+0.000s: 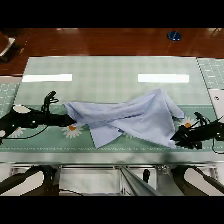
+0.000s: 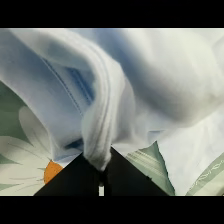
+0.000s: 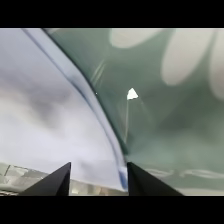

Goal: Fold the shirts.

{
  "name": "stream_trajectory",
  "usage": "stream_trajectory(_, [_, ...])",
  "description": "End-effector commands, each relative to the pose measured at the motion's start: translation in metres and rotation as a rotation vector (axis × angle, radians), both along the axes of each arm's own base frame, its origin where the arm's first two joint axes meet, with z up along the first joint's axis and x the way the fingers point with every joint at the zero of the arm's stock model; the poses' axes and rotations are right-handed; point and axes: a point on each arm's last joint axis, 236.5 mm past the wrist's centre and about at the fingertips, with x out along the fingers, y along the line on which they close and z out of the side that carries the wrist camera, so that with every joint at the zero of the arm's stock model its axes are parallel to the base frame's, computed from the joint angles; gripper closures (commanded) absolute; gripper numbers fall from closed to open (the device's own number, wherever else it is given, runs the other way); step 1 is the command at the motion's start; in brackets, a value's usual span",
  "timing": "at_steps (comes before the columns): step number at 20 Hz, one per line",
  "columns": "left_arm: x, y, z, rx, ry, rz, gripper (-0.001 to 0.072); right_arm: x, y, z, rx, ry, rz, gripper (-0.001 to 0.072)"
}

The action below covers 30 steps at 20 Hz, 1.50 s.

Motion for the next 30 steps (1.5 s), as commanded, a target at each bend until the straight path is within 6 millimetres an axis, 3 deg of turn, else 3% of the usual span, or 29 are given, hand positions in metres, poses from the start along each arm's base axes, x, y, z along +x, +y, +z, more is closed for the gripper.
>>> stream_trajectory(1, [0.000, 0.000, 0.000, 0.000, 0.002, 0.003, 0.0688, 0.008, 0.021, -0.008, 0.049, -0.002, 0.039, 0.0308])
stream_trajectory(3, [0.000, 0.000, 0.000, -0.001, 0.002, 0.002, 0.0688, 0.017, 0.027, -0.017, 0.019, -0.011, 0.060, 0.0310])
stream_trajectory(4, [0.000, 0.000, 0.000, -0.001, 0.003, 0.002, 0.0688, 0.026, 0.032, -0.015, 0.015, -0.041, 0.069, 0.0383])
stream_trajectory(5, [0.000, 0.000, 0.000, -0.002, 0.003, 0.002, 0.0688, 0.036, 0.036, -0.010, 0.022, -0.068, 0.080, 0.0514])
stream_trajectory(6, [0.001, -0.001, 0.001, -0.004, -0.001, 0.004, 0.0688, 0.047, 0.042, -0.001, 0.039, -0.112, 0.120, 0.0690])
stream_trajectory(7, [0.005, -0.001, 0.006, -0.007, -0.012, -0.002, 0.0688, 0.059, 0.047, 0.011, 0.055, -0.153, 0.160, 0.0691])
stream_trajectory(9, [0.023, -0.007, 0.033, -0.050, -0.058, -0.027, 0.0688, 0.088, 0.050, 0.041, 0.046, -0.236, 0.222, 0.0691])
stream_trajectory(11, [0.063, -0.015, 0.096, -0.142, -0.170, 0.007, 0.0688, 0.139, 0.047, 0.095, -0.012, -0.417, 0.249, 0.0691])
stream_trajectory(12, [0.087, -0.018, 0.138, -0.189, -0.258, 0.038, 0.0688, 0.169, 0.046, 0.136, -0.048, -0.543, 0.255, 0.0692])
stream_trajectory(14, [0.123, -0.021, 0.244, -0.273, -0.493, 0.076, 0.0689, 0.215, 0.045, 0.237, -0.129, -0.819, 0.256, 0.0692])
stream_trajectory(16, [0.129, -0.023, 0.349, -0.267, -0.754, 0.035, 0.0689, 0.234, 0.041, 0.354, -0.222, -1.114, 0.228, 0.0692])
stream_trajectory(17, [0.125, -0.020, 0.396, -0.229, -0.882, 0.026, 0.0689, 0.229, 0.041, 0.410, -0.266, -1.245, 0.222, 0.0692])
stream_trajectory(19, [0.107, -0.013, 0.475, -0.157, -1.089, 0.046, 0.0689, 0.202, 0.043, 0.502, -0.348, -1.463, 0.214, 0.0692])
stream_trajectory(21, [0.080, -0.002, 0.530, -0.065, -1.232, 0.099, 0.0689, 0.160, 0.050, 0.565, -0.402, -1.631, 0.212, 0.0692])
stream_trajectory(22, [0.065, 0.005, 0.549, -0.011, -1.282, 0.134, 0.0689, 0.139, 0.053, 0.585, -0.431, -1.690, 0.209, 0.0692])
stream_trajectory(24, [0.035, 0.027, 0.572, 0.117, -1.340, 0.226, 0.0689, 0.098, 0.049, 0.609, -0.519, -1.764, 0.192, 0.0692])
stream_trajectory(26, [0.004, 0.057, 0.580, 0.258, -1.356, 0.349, 0.0689, 0.061, 0.041, 0.622, -0.612, -1.800, 0.160, 0.0692])
stream_trajectory(28, [-0.028, 0.086, 0.581, 0.383, -1.343, 0.462, 0.0689, 0.031, 0.033, 0.624, -0.683, -1.797, 0.129, 0.0692])
stream_trajectory(30, [-0.051, 0.099, 0.571, 0.453, -1.301, 0.503, 0.0689, 0.011, 0.026, 0.615, -0.722, -1.750, 0.106, 0.0692])
